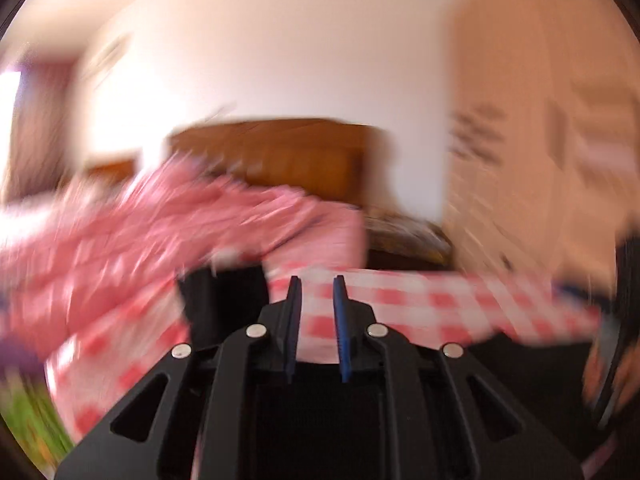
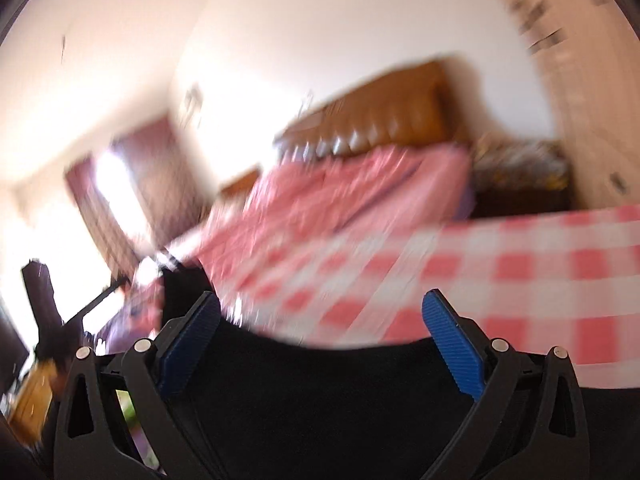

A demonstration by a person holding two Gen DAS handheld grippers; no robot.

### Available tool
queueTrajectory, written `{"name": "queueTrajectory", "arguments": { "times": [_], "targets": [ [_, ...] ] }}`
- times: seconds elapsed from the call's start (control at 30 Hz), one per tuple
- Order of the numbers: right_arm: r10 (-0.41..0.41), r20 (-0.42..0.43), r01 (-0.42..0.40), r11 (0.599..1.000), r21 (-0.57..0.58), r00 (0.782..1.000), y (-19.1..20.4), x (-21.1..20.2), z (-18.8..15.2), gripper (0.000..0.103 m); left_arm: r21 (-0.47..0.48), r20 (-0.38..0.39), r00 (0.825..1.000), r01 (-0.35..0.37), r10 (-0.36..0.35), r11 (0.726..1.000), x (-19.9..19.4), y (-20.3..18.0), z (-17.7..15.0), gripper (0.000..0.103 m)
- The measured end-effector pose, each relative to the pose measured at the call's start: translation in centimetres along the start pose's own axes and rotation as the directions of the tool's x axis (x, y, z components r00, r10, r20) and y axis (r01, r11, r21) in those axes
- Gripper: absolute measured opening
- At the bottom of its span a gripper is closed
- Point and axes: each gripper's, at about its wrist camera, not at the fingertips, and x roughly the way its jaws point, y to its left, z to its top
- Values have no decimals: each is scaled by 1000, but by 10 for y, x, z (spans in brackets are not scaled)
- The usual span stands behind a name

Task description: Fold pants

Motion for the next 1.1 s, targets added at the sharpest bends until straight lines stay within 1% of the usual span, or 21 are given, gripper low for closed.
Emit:
{"name": "queueTrajectory", "arguments": {
  "times": [0.03,0.07,0.13,0.2,0.23,0.3,0.33,0.37,0.4,0.47,0.5,0.6,0.7,0.8,0.9,0.93,0.97,1.0,1.03,1.07,1.1],
  "targets": [
    [-34,33,34,999,13,999,-8,-18,3,98,49,-17,998,58,-58,997,0,-25,-3,16],
    [-63,38,62,998,24,997,-13,-26,6,98,135,-68,985,168,-160,976,1,-63,-15,16],
    [-137,-4,137,989,47,991,-26,-43,6,98,312,-138,971,232,-197,921,-2,-117,-48,20],
    [-155,-44,157,987,44,987,-32,-54,1,98,304,-209,952,282,-226,910,0,-128,-73,27],
    [-154,-60,156,987,35,986,-34,-57,-3,98,272,-240,945,285,-222,919,6,-123,-83,38],
    [-160,-87,162,987,16,983,-35,-59,-11,98,169,-265,955,179,-131,969,15,-92,-93,49],
    [-156,-99,159,987,14,983,-36,-57,-14,98,103,-256,963,109,-79,989,15,-69,-92,60],
    [-150,-108,153,988,15,983,-37,-55,-17,98,68,-244,969,56,-38,996,18,-49,-88,75],
    [-141,-120,145,989,25,983,-38,-51,-21,98,38,-228,973,-23,31,999,18,-26,-83,82],
    [-114,-140,123,991,57,984,-39,-41,-26,98,30,-247,960,-130,134,991,30,13,-73,101],
    [-95,-147,106,992,67,985,-36,-35,-30,98,55,-287,943,-161,170,985,42,27,-70,101],
    [-47,-172,62,995,79,984,-21,-15,-40,98,152,-430,868,-203,250,967,84,55,-71,101],
    [-27,-228,35,999,30,973,-3,2,-52,98,137,-487,835,-217,257,966,112,78,-75,101],
    [-36,-270,35,999,-9,962,7,10,-59,98,69,-602,778,-176,182,982,139,96,-90,101],
    [-35,-292,37,999,3,956,6,13,-65,98,-18,-635,760,-192,137,981,152,114,-106,101],
    [-38,-297,42,999,8,954,5,14,-67,98,-28,-636,758,-209,144,977,154,120,-110,95],
    [-43,-299,49,999,14,953,4,15,-69,98,-66,-625,767,-241,148,968,154,129,-114,76],
    [-44,-301,53,998,19,953,3,15,-70,98,-175,-613,788,-217,66,960,150,139,-118,68],
    [-43,-303,53,998,24,952,2,15,-70,98,-322,-574,819,-200,-23,925,142,157,-119,49],
    [-42,-305,53,998,27,951,1,16,-71,98,-387,-544,838,-203,-45,900,134,169,-119,36],
    [-44,-306,54,998,26,951,2,15,-71,98,-474,-494,865,-191,-81,859,124,183,-121,35]
  ]
}}
